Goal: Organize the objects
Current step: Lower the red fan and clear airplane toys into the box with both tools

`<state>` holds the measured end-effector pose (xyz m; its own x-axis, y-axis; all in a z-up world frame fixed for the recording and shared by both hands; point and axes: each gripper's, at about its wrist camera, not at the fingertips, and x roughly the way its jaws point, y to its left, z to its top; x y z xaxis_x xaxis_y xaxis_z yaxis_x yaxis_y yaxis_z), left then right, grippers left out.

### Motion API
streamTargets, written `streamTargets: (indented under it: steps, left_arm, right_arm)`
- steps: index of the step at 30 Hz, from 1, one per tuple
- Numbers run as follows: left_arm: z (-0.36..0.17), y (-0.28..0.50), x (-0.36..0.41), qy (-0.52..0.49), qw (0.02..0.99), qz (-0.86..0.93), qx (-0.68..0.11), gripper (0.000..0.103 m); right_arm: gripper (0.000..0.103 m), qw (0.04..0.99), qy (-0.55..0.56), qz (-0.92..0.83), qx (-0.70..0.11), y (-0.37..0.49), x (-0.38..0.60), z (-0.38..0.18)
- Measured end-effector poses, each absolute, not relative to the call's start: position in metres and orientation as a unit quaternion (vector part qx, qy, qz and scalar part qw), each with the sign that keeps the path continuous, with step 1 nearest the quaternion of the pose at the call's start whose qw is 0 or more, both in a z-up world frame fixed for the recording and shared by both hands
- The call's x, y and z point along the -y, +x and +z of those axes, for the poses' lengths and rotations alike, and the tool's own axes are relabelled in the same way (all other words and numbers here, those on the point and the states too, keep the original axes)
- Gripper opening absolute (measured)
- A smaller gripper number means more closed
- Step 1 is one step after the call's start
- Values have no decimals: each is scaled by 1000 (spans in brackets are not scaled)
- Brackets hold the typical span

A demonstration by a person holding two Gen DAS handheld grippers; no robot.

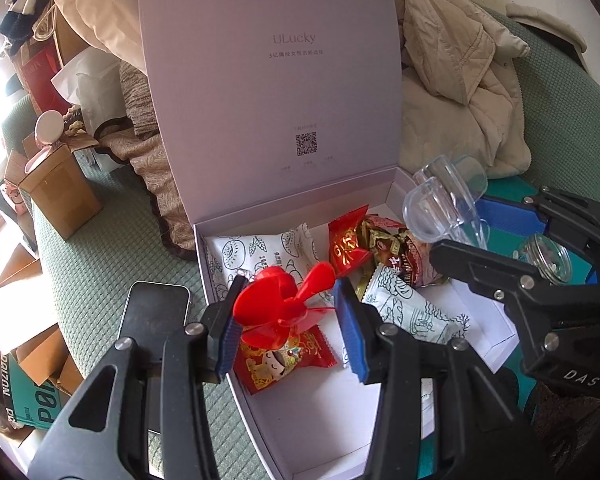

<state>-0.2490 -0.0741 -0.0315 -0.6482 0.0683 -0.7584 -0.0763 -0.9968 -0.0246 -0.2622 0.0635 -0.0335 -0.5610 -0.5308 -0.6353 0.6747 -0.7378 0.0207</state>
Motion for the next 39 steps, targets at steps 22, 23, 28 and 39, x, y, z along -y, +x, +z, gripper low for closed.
streamTargets:
  steps: [22,23,28,39]
  left_arm:
    - [-72,-256,65,-481,44,876,7,42]
    - [-72,-256,66,-482,45,875,8,42]
    - [-77,-258,68,-487,41,872,6,42]
    - [-87,-260,67,-494,31,869,-11,42]
  right_arm:
    - [43,345,377,-849,-131,-271,-59,-71]
    - [43,344,380,-848,-133,-272,-57,-73]
    - [43,346,391,-841,-141,-273,-51,-82]
    - [43,346,399,-837,-142,-277,-44,-96]
